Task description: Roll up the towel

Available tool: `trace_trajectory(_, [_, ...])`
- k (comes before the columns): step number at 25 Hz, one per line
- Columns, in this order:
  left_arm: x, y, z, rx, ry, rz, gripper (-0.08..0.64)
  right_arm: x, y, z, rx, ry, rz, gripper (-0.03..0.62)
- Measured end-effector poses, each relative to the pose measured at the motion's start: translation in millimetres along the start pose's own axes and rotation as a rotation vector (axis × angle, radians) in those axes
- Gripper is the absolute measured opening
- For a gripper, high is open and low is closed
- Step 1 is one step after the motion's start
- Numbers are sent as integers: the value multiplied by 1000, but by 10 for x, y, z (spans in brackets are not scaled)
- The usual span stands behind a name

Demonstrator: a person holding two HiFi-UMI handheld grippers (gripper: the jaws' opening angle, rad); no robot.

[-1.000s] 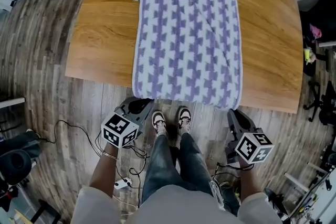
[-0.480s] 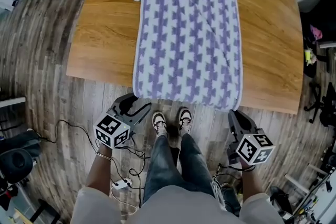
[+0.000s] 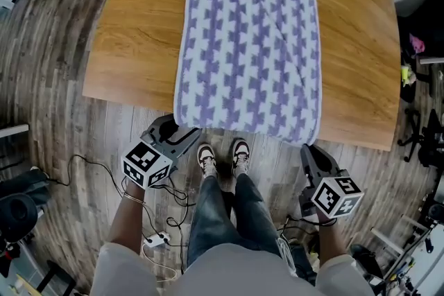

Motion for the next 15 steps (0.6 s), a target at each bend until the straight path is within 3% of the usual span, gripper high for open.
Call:
trace_trajectory(4, [-68, 63, 15, -36, 5, 0, 43, -15, -1, -8, 0, -11, -1, 29])
trace_trajectory(15, [-264, 239, -30, -127, 20, 11, 25, -70, -36, -45, -11, -32, -17, 23])
Point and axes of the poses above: the fingertips, and each gripper's own axes: x forward along the fingers, y to its right, z out of its underside, the point moved 7 cm from there along -x, backward along the fingers, and after that the axes turned 4 degrees about -x, right-handed, at the moved point
